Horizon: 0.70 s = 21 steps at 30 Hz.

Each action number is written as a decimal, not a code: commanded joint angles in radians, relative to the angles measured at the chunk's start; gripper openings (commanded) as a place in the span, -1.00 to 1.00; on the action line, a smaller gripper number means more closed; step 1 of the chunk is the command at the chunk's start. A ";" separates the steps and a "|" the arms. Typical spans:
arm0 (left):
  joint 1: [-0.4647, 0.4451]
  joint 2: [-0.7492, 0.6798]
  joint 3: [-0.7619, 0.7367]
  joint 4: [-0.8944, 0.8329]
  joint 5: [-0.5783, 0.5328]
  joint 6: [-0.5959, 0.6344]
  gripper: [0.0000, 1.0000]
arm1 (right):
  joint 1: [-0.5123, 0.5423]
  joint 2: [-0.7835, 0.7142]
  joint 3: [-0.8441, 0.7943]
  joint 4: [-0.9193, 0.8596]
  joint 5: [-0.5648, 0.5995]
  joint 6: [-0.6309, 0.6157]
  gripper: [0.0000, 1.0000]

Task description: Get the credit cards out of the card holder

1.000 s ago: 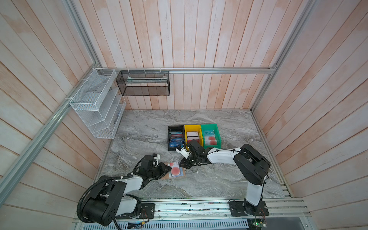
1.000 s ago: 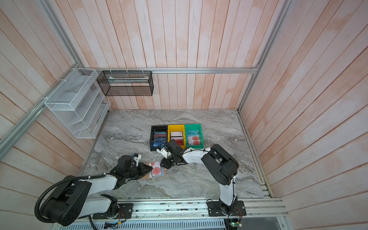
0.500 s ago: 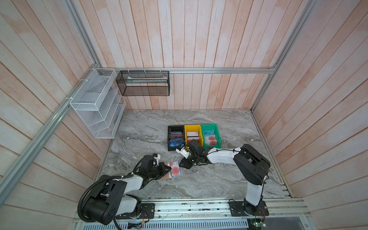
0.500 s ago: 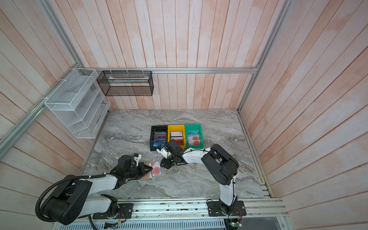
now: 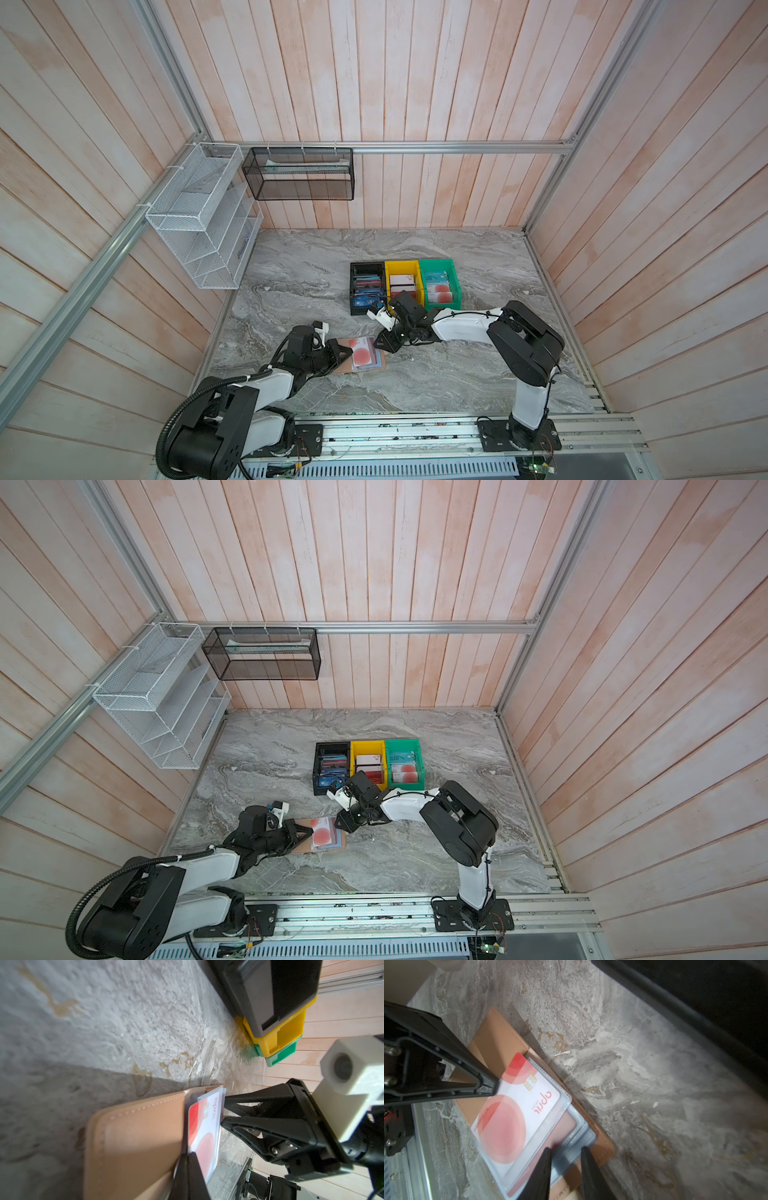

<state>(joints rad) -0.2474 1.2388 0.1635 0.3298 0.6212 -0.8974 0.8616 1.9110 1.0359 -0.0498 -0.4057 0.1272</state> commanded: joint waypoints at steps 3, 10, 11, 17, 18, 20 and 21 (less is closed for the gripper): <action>0.018 -0.040 -0.010 -0.113 -0.023 0.049 -1.00 | 0.017 0.140 -0.079 -0.214 0.114 -0.001 -0.42; 0.040 -0.112 -0.006 -0.208 -0.030 0.043 -1.00 | 0.016 0.134 -0.073 -0.234 0.121 -0.012 -0.42; 0.043 -0.131 -0.003 -0.229 -0.034 0.042 -1.00 | 0.015 0.131 -0.072 -0.237 0.122 -0.014 -0.42; 0.063 -0.260 0.029 -0.354 -0.041 0.040 -1.00 | 0.011 0.102 -0.070 -0.246 0.113 -0.018 -0.42; 0.065 -0.276 0.036 -0.375 -0.045 0.041 -1.00 | 0.008 0.099 -0.069 -0.246 0.110 -0.020 -0.42; 0.070 -0.306 0.054 -0.436 -0.066 0.051 -1.00 | 0.008 0.094 -0.065 -0.250 0.105 -0.021 -0.42; 0.072 -0.315 0.061 -0.458 -0.073 0.056 -1.00 | 0.009 0.093 -0.063 -0.255 0.106 -0.023 -0.42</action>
<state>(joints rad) -0.1837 0.9501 0.1879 -0.0204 0.5869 -0.8696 0.8619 1.9034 1.0401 -0.0574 -0.4057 0.1184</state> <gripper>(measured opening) 0.053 0.290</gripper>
